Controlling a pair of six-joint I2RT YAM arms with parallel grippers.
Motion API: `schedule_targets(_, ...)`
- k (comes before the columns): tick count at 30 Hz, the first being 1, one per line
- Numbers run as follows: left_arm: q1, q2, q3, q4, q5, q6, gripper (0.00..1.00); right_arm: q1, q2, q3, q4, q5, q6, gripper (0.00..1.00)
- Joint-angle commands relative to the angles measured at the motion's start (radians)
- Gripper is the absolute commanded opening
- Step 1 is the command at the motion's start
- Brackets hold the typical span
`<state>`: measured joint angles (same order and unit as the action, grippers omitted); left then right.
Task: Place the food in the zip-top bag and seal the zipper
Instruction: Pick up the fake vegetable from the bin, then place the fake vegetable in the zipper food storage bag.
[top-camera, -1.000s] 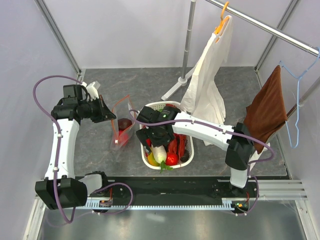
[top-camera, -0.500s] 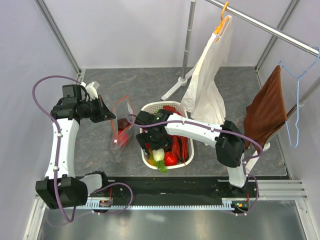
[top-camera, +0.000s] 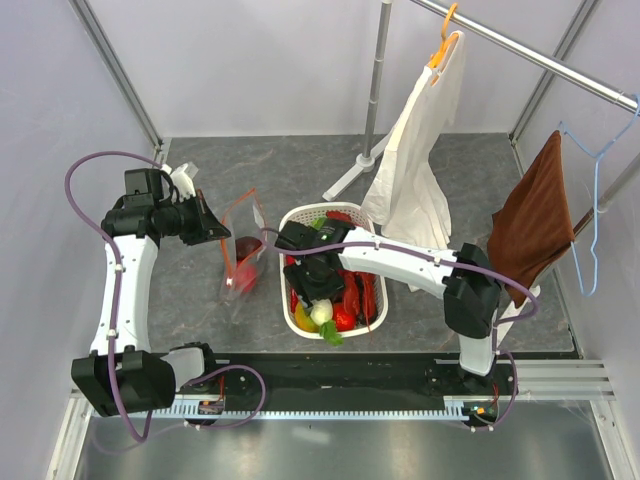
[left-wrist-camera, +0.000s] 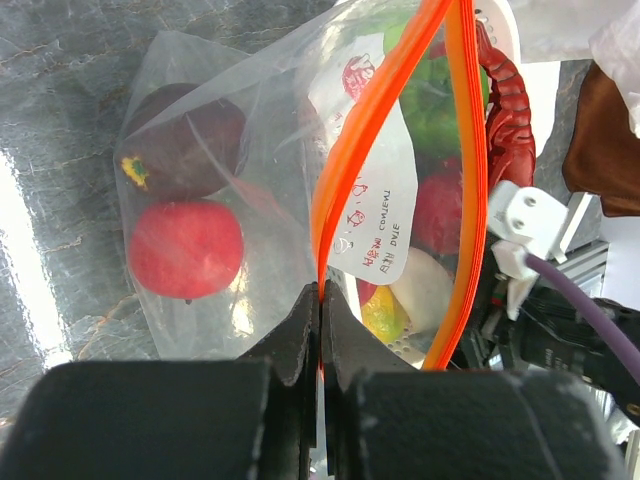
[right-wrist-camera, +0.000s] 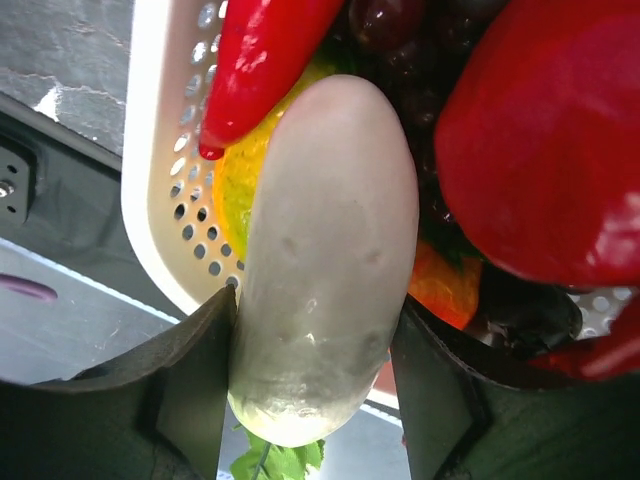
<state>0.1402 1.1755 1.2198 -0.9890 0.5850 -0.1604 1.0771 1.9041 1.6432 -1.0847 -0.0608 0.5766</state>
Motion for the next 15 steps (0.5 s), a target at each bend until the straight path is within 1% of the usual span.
schedule_targets(1, 0.009, -0.017, -0.011, 0.027, 0.004, -0.016, 0.02, 0.003, -0.073, 0.035, 0.008, 0.019, -0.020, 0.51)
schedule_targets(4, 0.007, -0.028, -0.029, 0.036, -0.001, -0.014, 0.02, 0.001, -0.074, 0.110, 0.012, 0.016, -0.043, 0.45)
schedule_targets(6, 0.009, -0.033, -0.037, 0.041, -0.007, -0.014, 0.02, 0.003, -0.095, 0.144, 0.012, 0.035, -0.050, 0.44)
schedule_targets(8, 0.007, -0.033, -0.032, 0.041, -0.008, -0.014, 0.02, 0.001, -0.115, 0.144, 0.012, 0.055, -0.063, 0.44)
schedule_targets(9, 0.007, -0.033, -0.028, 0.041, -0.010, -0.016, 0.02, 0.001, -0.135, 0.145, 0.016, 0.099, -0.070, 0.42)
schedule_targets(11, 0.007, -0.033, -0.020, 0.041, -0.013, -0.018, 0.02, 0.001, -0.155, 0.161, 0.023, 0.130, -0.101, 0.39)
schedule_targets(12, 0.007, -0.031, -0.017, 0.041, -0.011, -0.021, 0.02, 0.001, -0.169, 0.190, 0.026, 0.148, -0.110, 0.35)
schedule_targets(15, 0.009, -0.028, -0.014, 0.042, -0.002, -0.024, 0.02, 0.001, -0.189, 0.271, 0.048, 0.199, -0.145, 0.31)
